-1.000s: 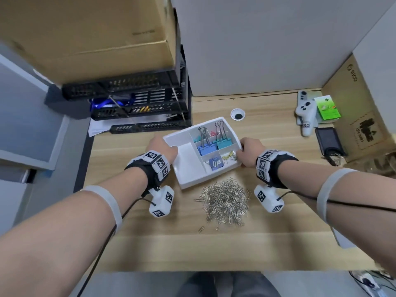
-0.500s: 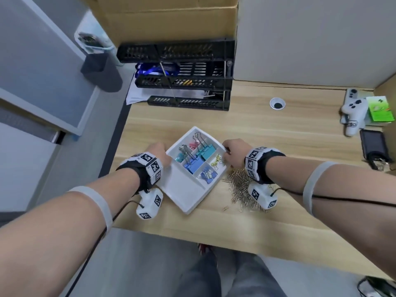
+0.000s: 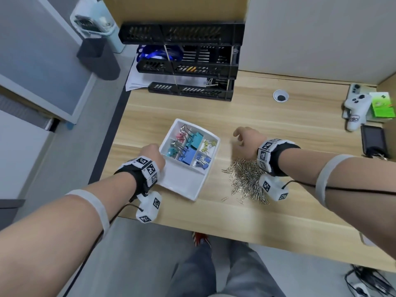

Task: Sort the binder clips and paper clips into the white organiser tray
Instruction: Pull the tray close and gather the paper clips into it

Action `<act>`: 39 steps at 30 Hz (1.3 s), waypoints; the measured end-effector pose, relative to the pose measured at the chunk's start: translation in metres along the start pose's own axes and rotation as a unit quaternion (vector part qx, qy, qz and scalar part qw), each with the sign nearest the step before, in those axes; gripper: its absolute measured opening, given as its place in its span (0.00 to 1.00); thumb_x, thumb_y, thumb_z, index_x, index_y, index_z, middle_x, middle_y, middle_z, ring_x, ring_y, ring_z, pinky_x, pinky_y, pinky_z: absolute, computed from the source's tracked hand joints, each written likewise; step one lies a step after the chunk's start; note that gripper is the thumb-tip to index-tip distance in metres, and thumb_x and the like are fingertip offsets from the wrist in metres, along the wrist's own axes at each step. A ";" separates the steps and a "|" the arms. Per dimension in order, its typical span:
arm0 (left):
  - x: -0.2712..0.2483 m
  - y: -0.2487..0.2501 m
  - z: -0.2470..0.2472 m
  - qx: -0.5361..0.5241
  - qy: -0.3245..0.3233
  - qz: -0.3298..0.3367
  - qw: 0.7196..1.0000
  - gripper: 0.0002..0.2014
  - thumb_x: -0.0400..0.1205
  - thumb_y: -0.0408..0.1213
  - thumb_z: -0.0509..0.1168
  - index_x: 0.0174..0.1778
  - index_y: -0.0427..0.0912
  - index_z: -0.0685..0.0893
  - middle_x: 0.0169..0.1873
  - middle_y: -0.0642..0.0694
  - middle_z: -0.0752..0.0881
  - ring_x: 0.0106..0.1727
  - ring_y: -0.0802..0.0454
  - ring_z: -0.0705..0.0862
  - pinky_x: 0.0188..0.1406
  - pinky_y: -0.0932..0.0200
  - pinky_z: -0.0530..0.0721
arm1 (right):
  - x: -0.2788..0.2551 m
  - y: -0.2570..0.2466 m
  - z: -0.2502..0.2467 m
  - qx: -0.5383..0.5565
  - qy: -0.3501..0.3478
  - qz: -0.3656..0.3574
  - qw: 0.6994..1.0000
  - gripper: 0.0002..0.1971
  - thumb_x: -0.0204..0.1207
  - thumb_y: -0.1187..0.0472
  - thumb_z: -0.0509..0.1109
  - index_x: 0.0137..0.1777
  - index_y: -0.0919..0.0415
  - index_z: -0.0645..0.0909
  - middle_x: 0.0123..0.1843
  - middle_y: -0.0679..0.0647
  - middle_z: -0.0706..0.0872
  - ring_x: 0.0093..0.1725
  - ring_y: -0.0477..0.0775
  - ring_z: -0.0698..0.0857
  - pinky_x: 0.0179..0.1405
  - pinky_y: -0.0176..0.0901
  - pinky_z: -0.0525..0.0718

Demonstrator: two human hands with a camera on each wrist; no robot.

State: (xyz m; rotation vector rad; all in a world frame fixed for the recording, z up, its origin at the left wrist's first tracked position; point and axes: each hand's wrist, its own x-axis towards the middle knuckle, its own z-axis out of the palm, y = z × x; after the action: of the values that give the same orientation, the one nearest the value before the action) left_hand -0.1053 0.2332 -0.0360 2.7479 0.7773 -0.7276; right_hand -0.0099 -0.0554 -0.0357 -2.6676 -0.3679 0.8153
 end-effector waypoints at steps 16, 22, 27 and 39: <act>-0.011 0.027 -0.010 0.064 -0.099 0.012 0.993 0.04 0.82 0.34 0.61 0.46 0.36 0.78 0.33 0.45 0.78 0.31 0.49 0.76 0.28 0.59 0.74 | -0.062 0.060 0.033 -0.164 -0.086 0.019 0.983 0.64 0.39 0.42 0.90 0.78 0.42 0.60 0.67 0.56 0.66 0.66 0.62 0.69 0.57 0.63 0.84; -0.013 0.030 -0.008 0.055 -0.118 0.017 0.991 0.05 0.82 0.34 0.60 0.46 0.35 0.78 0.35 0.43 0.80 0.32 0.48 0.79 0.29 0.59 0.76 | -0.061 0.066 0.046 -0.124 -0.051 -0.002 0.991 0.50 0.54 0.46 0.87 0.76 0.39 0.66 0.66 0.55 0.66 0.65 0.60 0.68 0.54 0.55 0.84; -0.013 0.040 -0.001 0.017 -0.105 0.010 0.994 0.03 0.79 0.31 0.61 0.41 0.34 0.77 0.33 0.41 0.81 0.34 0.42 0.83 0.37 0.52 0.86 | -0.062 0.072 0.045 -0.063 -0.045 -0.022 0.997 0.27 0.67 0.56 0.81 0.66 0.45 0.78 0.63 0.54 0.70 0.62 0.59 0.73 0.62 0.52 0.78; -0.019 0.059 0.002 -0.043 -0.129 0.013 0.991 0.07 0.80 0.32 0.61 0.47 0.32 0.80 0.44 0.35 0.87 0.43 0.36 0.90 0.47 0.41 0.91 | -0.062 0.073 0.031 -0.022 -0.020 -0.024 0.999 0.13 0.73 0.58 0.76 0.58 0.52 0.86 0.53 0.53 0.84 0.54 0.56 0.83 0.54 0.41 0.78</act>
State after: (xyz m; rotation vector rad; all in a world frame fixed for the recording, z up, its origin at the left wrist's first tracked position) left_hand -0.0893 0.1746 -0.0251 2.5160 0.6973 -0.9951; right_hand -0.0665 -0.1356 -0.0568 -2.6762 -0.4623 0.8561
